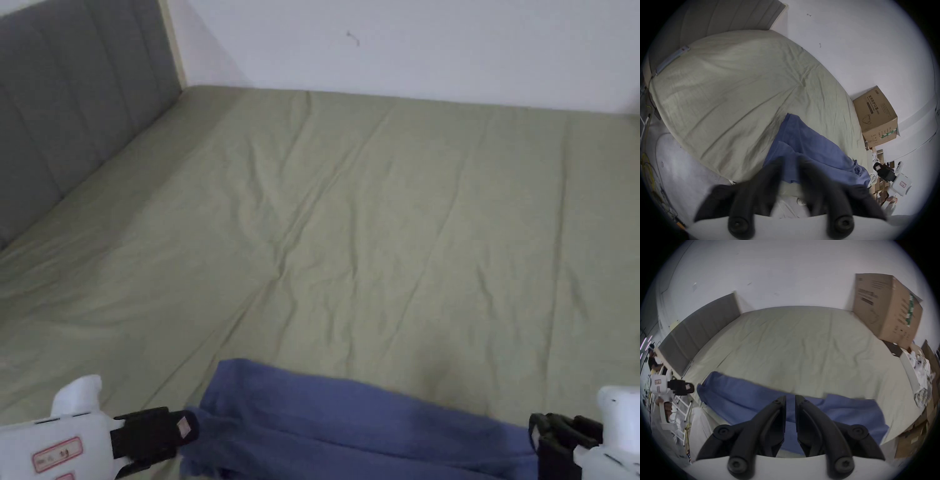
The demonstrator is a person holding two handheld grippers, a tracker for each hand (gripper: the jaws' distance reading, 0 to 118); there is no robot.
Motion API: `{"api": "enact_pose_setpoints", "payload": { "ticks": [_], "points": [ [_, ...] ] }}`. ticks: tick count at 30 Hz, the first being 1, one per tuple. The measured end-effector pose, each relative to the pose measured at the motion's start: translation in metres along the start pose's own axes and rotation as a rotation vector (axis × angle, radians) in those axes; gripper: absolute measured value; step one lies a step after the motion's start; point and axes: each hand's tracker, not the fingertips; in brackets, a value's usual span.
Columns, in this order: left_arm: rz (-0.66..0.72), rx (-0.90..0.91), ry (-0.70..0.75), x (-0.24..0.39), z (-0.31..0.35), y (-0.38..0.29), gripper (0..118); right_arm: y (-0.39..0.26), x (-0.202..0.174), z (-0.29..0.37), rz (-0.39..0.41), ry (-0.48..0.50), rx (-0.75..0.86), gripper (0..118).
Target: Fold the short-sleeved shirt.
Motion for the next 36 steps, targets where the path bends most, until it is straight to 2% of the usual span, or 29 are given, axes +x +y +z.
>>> {"api": "enact_pose_setpoints", "payload": {
  "ticks": [1,2,5,8,11,12,14,15,16,17,18,19,20,21,26,27,30,33,36],
  "points": [
    [0.015,-0.032,-0.004,-0.002,-0.007,0.001,106,-0.001,0.0,-0.005,-0.012,0.018,-0.016,13],
    [0.026,-0.08,-0.015,-0.003,-0.016,0.001,118,0.0,0.0,-0.009,-0.028,0.047,-0.04,13],
    [0.094,-0.059,-0.122,-0.011,-0.033,-0.004,114,-0.001,0.003,-0.017,-0.034,0.049,-0.054,13],
    [0.232,-0.154,-0.126,-0.029,-0.061,-0.005,114,-0.002,0.007,-0.02,-0.02,0.029,-0.074,13],
    [0.266,-0.097,-0.164,-0.037,-0.063,-0.006,115,-0.003,0.016,-0.019,-0.018,0.001,-0.08,13],
    [0.296,-0.094,-0.177,-0.038,-0.062,-0.004,112,-0.003,0.02,-0.02,-0.03,0.0,-0.085,13],
    [0.35,-0.085,-0.171,-0.035,-0.06,-0.003,100,-0.004,0.024,-0.02,-0.066,0.006,-0.093,13],
    [0.334,-0.087,-0.153,-0.028,-0.058,-0.003,100,-0.004,0.027,-0.021,-0.086,0.007,-0.092,13],
    [0.28,-0.095,-0.077,-0.023,-0.057,-0.001,83,-0.005,0.03,-0.021,-0.106,-0.002,-0.092,13],
    [0.221,-0.113,0.03,-0.019,-0.055,0.0,58,-0.006,0.031,-0.021,-0.118,-0.012,-0.093,13],
    [0.223,-0.116,0.056,-0.019,-0.054,-0.001,29,-0.007,0.034,-0.02,-0.123,-0.013,-0.091,13],
    [0.295,-0.114,-0.054,-0.037,-0.058,-0.007,15,-0.009,0.037,-0.019,-0.129,-0.015,-0.087,13],
    [0.36,-0.105,-0.072,-0.036,-0.052,-0.005,14,-0.01,0.04,-0.017,-0.135,-0.022,-0.087,13],
    [0.369,-0.096,-0.076,-0.031,-0.047,-0.003,14,-0.011,0.042,-0.015,-0.142,-0.033,-0.087,13],
    [0.244,-0.028,-0.112,0.023,-0.02,0.008,13,-0.02,0.074,-0.001,-0.225,-0.096,-0.076,13],
    [0.194,-0.012,-0.11,0.023,-0.016,0.012,13,-0.022,0.082,0.003,-0.244,-0.099,-0.069,13],
    [-0.008,0.021,-0.127,0.086,-0.005,0.023,13,-0.029,0.097,0.019,-0.308,-0.122,-0.05,13],
    [-0.269,-0.039,-0.204,0.164,-0.006,0.015,13,-0.037,0.111,0.037,-0.366,-0.154,-0.036,13],
    [-0.545,-0.153,-0.271,0.235,-0.027,-0.021,13,-0.049,0.12,0.052,-0.386,-0.203,-0.017,13]
  ]
}}
